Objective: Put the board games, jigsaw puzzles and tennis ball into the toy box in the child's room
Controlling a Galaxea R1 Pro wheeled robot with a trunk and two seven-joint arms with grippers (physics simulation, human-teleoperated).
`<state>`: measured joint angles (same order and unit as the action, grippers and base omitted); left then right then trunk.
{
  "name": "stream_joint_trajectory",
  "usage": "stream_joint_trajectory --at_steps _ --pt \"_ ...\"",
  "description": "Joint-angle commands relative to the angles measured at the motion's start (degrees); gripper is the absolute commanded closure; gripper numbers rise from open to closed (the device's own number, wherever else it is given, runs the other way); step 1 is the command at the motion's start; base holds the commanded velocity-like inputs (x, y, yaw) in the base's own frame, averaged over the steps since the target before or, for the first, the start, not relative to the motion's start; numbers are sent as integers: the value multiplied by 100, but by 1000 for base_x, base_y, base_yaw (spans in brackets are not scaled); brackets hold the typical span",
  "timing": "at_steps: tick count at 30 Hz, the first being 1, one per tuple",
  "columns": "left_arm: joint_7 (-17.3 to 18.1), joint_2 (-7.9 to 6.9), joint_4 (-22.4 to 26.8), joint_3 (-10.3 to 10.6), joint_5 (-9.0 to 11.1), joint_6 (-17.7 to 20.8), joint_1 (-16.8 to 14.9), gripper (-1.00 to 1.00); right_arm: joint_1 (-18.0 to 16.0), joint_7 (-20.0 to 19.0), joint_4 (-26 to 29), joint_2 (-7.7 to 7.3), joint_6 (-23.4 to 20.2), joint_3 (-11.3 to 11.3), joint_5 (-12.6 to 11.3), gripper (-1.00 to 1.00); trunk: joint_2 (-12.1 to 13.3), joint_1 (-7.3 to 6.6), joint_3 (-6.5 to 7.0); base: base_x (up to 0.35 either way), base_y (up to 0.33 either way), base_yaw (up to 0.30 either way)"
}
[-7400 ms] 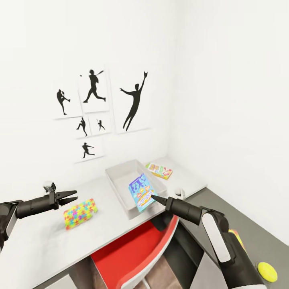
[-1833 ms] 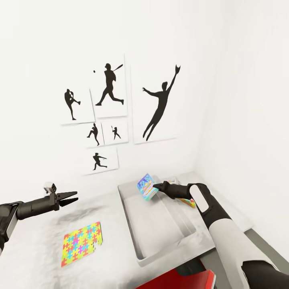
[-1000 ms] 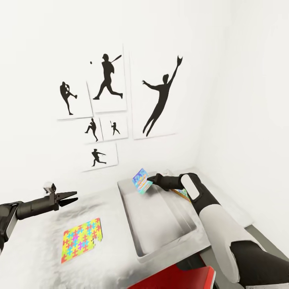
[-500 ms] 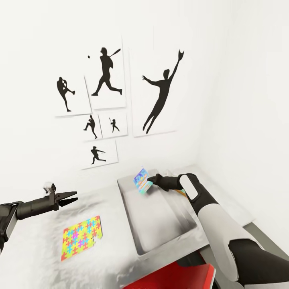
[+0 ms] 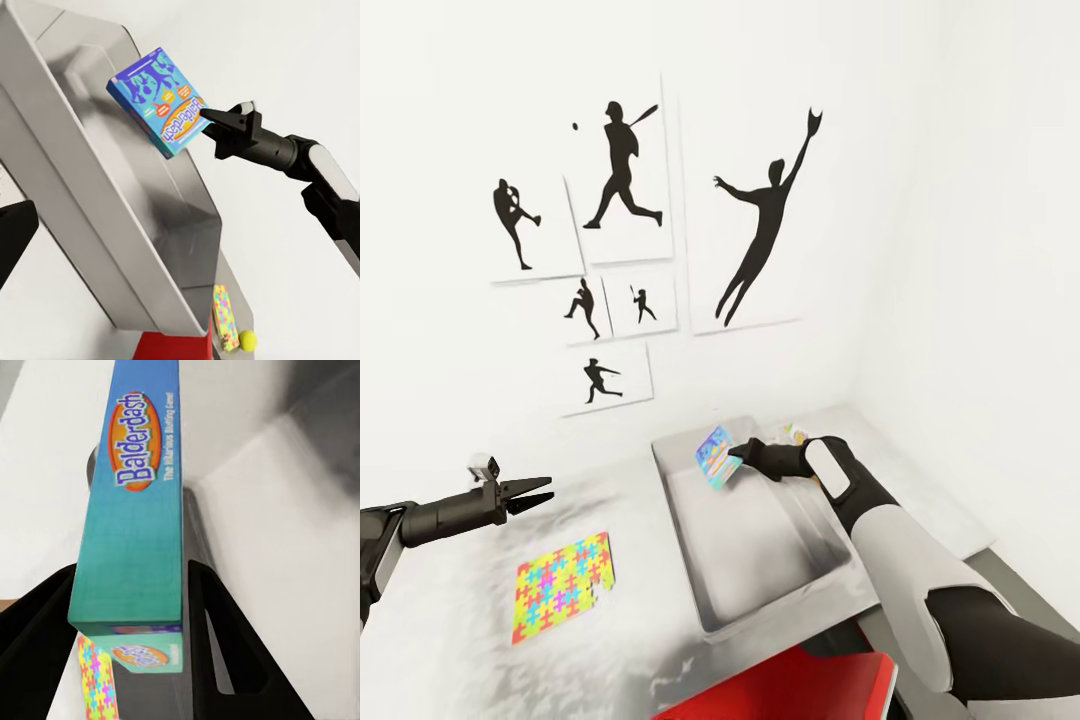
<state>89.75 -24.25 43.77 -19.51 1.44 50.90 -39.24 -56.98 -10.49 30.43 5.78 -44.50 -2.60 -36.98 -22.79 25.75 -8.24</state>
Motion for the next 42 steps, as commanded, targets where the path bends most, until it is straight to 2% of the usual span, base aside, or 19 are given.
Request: stream_joint_trajectory --at_steps 1,16,36,42 --pt "25 -1 0 0 -7 61 -5 -100 -6 -32 0 0 -11 -3 32 100 -13 3 -22 0 0 0" --pt "25 -10 0 -6 -9 61 -5 -100 -20 -28 -2 94 37 -10 49 100 -13 3 -161 0 0 0" --pt "25 -10 0 -4 -4 61 -5 -100 -345 -23 7 136 225 -16 58 100 -13 3 -347 0 0 0" --pt "25 -3 0 -1 -3 61 -5 -100 -371 -23 11 174 248 -113 61 100 -13 3 -403 0 0 0"
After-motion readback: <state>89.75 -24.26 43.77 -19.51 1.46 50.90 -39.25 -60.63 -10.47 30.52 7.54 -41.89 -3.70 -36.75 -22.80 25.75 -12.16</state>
